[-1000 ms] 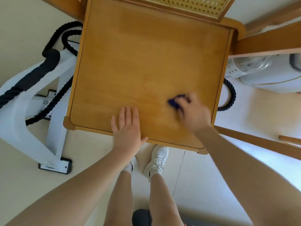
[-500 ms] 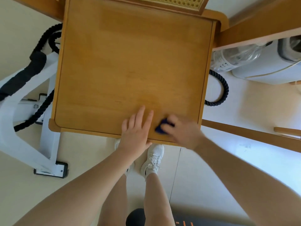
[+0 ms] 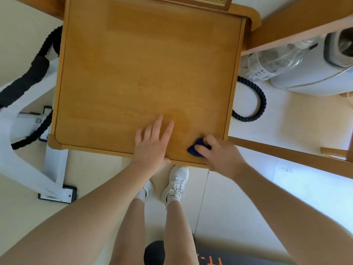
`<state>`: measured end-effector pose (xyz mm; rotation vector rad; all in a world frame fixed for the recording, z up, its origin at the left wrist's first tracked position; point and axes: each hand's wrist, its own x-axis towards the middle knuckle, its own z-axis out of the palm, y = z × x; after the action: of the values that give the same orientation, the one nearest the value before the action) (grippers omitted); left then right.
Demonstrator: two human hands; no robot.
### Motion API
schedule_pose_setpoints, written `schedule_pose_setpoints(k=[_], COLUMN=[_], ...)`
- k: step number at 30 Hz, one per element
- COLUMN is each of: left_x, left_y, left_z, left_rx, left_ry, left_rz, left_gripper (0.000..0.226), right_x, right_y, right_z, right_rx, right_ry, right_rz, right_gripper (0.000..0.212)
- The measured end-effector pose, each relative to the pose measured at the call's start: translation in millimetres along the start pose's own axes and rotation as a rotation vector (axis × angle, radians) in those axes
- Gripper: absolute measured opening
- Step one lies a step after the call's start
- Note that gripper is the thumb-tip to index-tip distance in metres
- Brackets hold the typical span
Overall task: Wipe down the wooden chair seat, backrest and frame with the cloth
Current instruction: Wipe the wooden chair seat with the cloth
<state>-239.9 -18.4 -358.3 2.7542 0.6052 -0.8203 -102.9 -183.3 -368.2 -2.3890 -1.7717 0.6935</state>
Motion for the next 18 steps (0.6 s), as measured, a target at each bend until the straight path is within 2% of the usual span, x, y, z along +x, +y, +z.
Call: schedule_pose_setpoints(k=[3, 6, 9, 10, 12, 14, 15, 16, 18], left_x=[0, -2, -3, -3, -2, -3, -6, -10, -21], left_y=[-1, -3, -4, -5, -5, -8, -10, -14, -24], left_z=[4, 12, 17, 14, 7, -2, -8, -14, -30], left_rx=[-0.042, -0.027, -0.047, -0.057, -0.080, -0.182, -0.259, -0.334, -0.425], left_ry=[0.022, 0.116, 0.182, 0.156, 0.097, 0.018, 0.013, 0.024, 0.052], left_rz=[0.003, 0.019, 0.027, 0.033, 0.026, -0.012, -0.035, -0.059, -0.065], left_gripper=[0.124, 0.131, 0.128, 0.128, 0.126, 0.112, 0.104, 0.096, 0.081], right_x=[32, 50, 50, 47, 39, 31, 31, 34, 43], right_y=[29, 44, 29, 18, -10, -38, -45, -49, -51], right_z=[-18, -21, -16, -11, -1, 5, 4, 0, -16], right_rx=[0.002, -0.090, -0.073, -0.047, -0.026, -0.050, -0.008, 0.054, 0.248], right_ry=[0.108, 0.202, 0.210, 0.194, 0.115, -0.007, -0.099, -0.156, -0.169], right_rz=[0.241, 0.316, 0.383, 0.367, 0.222, 0.016, -0.045, -0.044, 0.103], right_gripper=[0.021, 0.026, 0.027, 0.028, 0.033, 0.037, 0.032, 0.027, 0.026])
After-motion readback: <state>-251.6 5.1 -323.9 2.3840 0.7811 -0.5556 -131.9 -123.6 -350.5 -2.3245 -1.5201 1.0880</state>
